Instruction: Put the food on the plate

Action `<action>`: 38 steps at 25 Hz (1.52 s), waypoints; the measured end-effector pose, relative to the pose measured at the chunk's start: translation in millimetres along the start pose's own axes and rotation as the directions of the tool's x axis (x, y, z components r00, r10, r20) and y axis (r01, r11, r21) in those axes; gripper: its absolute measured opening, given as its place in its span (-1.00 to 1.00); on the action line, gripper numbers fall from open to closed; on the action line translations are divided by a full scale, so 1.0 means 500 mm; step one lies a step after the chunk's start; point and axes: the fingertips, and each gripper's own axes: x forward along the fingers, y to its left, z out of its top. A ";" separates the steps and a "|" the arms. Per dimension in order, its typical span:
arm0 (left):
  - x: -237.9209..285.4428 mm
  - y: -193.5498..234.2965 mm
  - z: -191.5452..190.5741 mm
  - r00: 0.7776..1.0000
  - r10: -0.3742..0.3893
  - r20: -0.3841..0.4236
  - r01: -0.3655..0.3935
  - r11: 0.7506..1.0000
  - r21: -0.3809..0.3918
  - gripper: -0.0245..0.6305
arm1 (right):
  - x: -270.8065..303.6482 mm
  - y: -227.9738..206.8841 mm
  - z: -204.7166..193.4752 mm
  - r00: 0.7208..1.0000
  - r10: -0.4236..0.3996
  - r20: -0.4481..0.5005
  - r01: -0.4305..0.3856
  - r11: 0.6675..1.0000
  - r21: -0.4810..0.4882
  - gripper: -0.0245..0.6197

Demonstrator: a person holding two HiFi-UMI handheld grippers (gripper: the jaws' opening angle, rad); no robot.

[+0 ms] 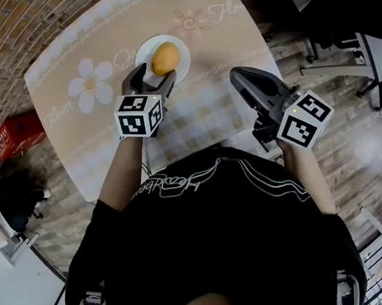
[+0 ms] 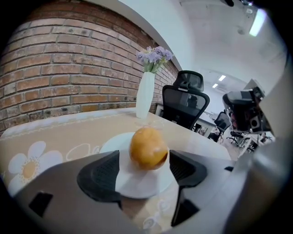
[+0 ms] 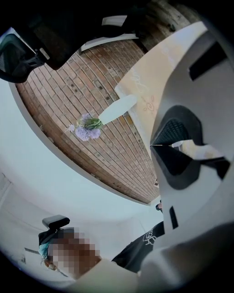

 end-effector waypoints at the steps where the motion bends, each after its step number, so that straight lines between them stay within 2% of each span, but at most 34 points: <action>1: -0.005 -0.003 0.003 1.000 -0.003 0.006 0.003 1.000 -0.002 0.05 | -0.003 0.002 0.000 1.000 0.001 -0.001 -0.001 1.000 -0.004 -0.93; 5: -0.038 -0.008 0.011 1.000 0.018 0.013 -0.017 0.999 -0.028 0.06 | -0.016 0.016 0.001 1.000 0.014 -0.002 -0.014 1.000 -0.005 -0.93; 9: -0.101 -0.015 0.035 0.996 0.069 0.048 -0.065 0.993 -0.096 0.05 | -0.037 0.033 0.005 1.000 0.022 -0.009 -0.022 0.999 -0.036 -0.93; 12: -0.159 -0.061 0.069 0.994 0.028 0.109 -0.014 0.991 -0.131 0.03 | -0.055 0.057 0.012 0.999 0.045 -0.009 -0.046 0.997 -0.060 -0.93; 14: -0.201 -0.110 0.090 0.990 -0.023 0.142 0.044 0.988 -0.146 -0.08 | -0.068 0.078 0.015 0.998 0.069 -0.006 -0.069 0.995 -0.069 -0.93; 21: -0.347 -0.275 0.177 0.954 -0.113 0.279 0.142 0.986 -0.087 -0.47 | -0.124 0.179 0.034 0.987 0.162 -0.007 -0.161 0.972 -0.169 -0.93; 25: -0.421 -0.381 0.186 0.923 -0.178 0.341 0.209 0.976 -0.057 -0.62 | -0.186 0.239 0.025 0.978 0.206 0.010 -0.199 0.954 -0.223 -0.93; 27: -0.450 -0.422 0.180 0.913 -0.187 0.361 0.222 0.974 -0.055 -0.72 | -0.216 0.264 0.009 0.973 0.230 0.007 -0.222 0.945 -0.239 -0.93; 31: -0.465 -0.443 0.193 0.905 -0.193 0.380 0.236 0.969 -0.071 -0.85 | -0.221 0.279 0.006 0.966 0.260 -0.007 -0.254 0.936 -0.243 -0.93; 34: -0.474 -0.461 0.200 0.893 -0.213 0.396 0.254 0.966 -0.053 -0.88 | -0.225 0.288 0.004 0.961 0.277 -0.014 -0.272 0.930 -0.248 -0.93; 38: -0.488 -0.482 0.199 0.892 -0.209 0.400 0.246 0.968 -0.044 -0.88 | -0.239 0.301 -0.002 0.957 0.288 -0.023 -0.284 0.923 -0.260 -0.93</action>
